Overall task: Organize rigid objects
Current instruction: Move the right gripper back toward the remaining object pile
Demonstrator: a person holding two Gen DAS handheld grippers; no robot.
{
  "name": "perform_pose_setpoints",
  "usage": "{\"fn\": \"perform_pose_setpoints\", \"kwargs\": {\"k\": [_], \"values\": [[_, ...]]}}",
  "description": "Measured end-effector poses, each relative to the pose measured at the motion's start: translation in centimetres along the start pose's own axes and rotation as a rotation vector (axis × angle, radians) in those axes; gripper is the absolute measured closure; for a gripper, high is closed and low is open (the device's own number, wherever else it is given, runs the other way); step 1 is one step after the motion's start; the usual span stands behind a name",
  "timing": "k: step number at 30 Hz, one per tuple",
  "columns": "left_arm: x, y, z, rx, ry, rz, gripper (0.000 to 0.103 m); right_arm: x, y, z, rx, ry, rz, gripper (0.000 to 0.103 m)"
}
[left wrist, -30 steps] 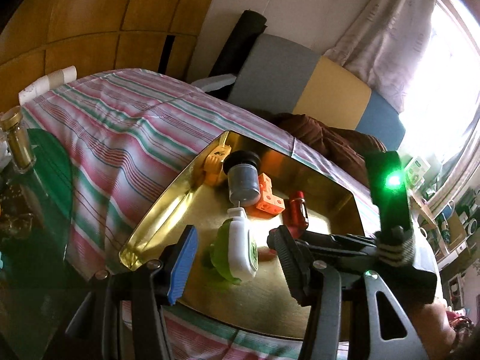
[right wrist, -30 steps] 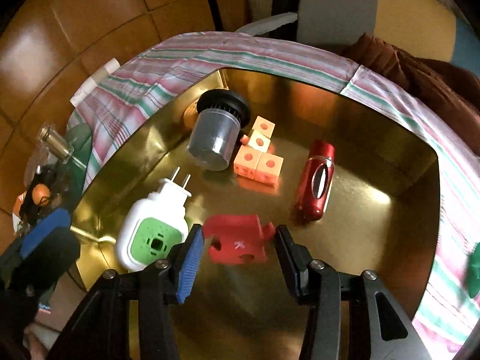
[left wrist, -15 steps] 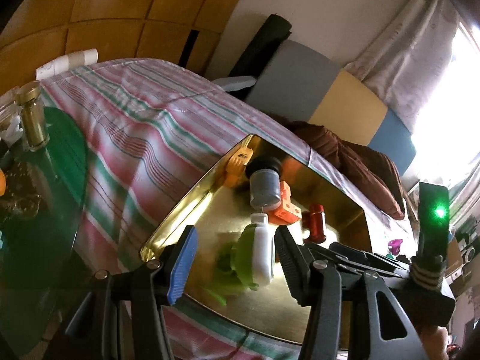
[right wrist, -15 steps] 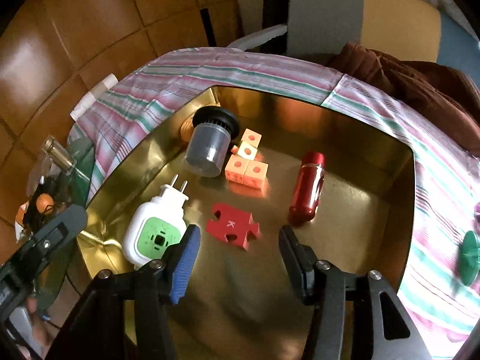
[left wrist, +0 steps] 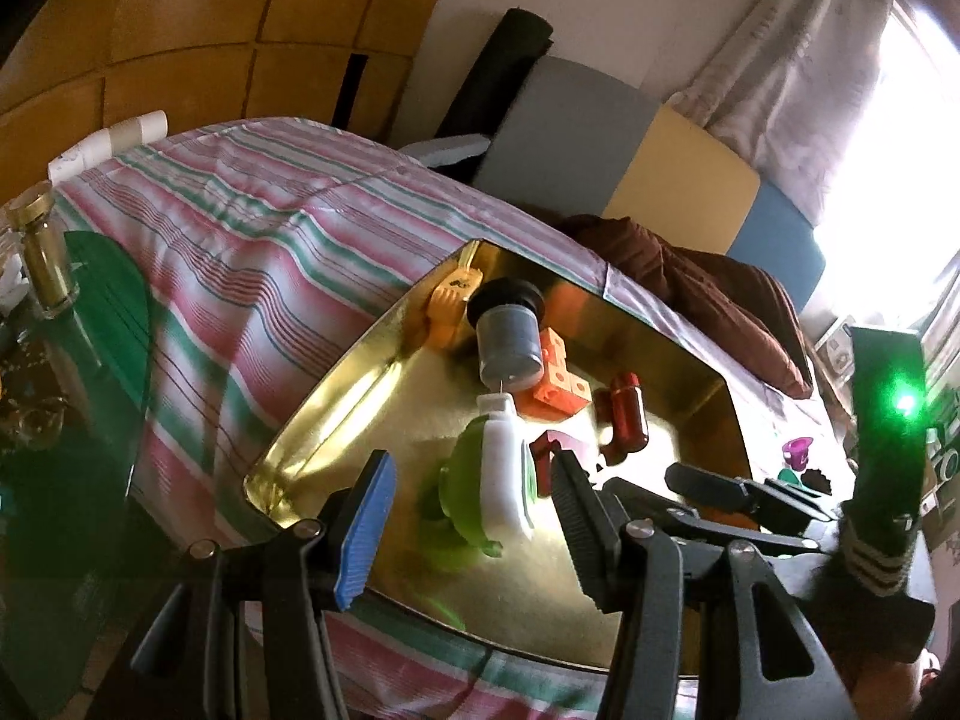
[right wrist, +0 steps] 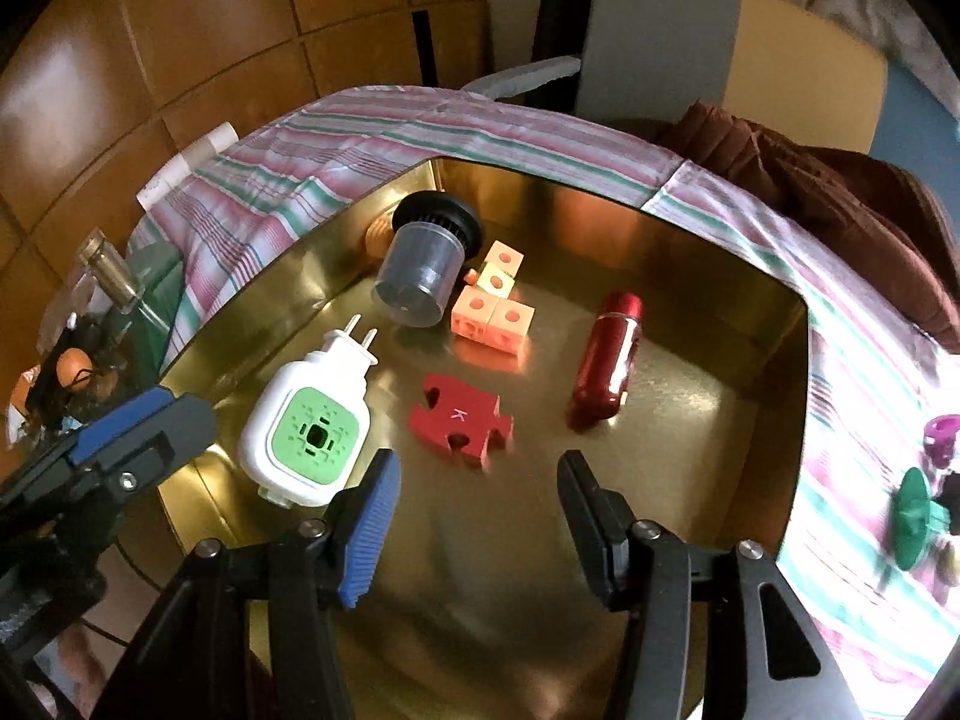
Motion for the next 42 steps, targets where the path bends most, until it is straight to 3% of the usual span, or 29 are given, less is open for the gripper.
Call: {"fn": "perform_pose_setpoints", "kwargs": {"k": [9, 18, 27, 42], "values": [[0.1, -0.3, -1.9, -0.074, -0.035, -0.009, 0.049, 1.9, -0.3, -1.1, -0.013, -0.026, -0.037, 0.047], [1.1, -0.9, -5.8, -0.203, -0.150, -0.054, 0.049, 5.0, -0.7, -4.6, -0.067, -0.065, -0.094, 0.047], [1.4, -2.7, -9.8, -0.342, -0.228, -0.035, 0.049, 6.5, -3.2, -11.6, -0.182, -0.145, -0.078, 0.043], [2.3, -5.1, -14.7, -0.496, -0.306, -0.018, 0.049, 6.8, -10.1, -26.5, -0.487, -0.279, 0.086, 0.043]]}}
Point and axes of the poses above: each gripper's, at about its wrist camera, not at the fingertips, and x roughly against the way its jaws point, z to its left, y to its top, the point moved 4 cm from there along -x, roughly the way its jaws point, and after that the axes turned 9 degrees about -x, right-handed, at the moved point
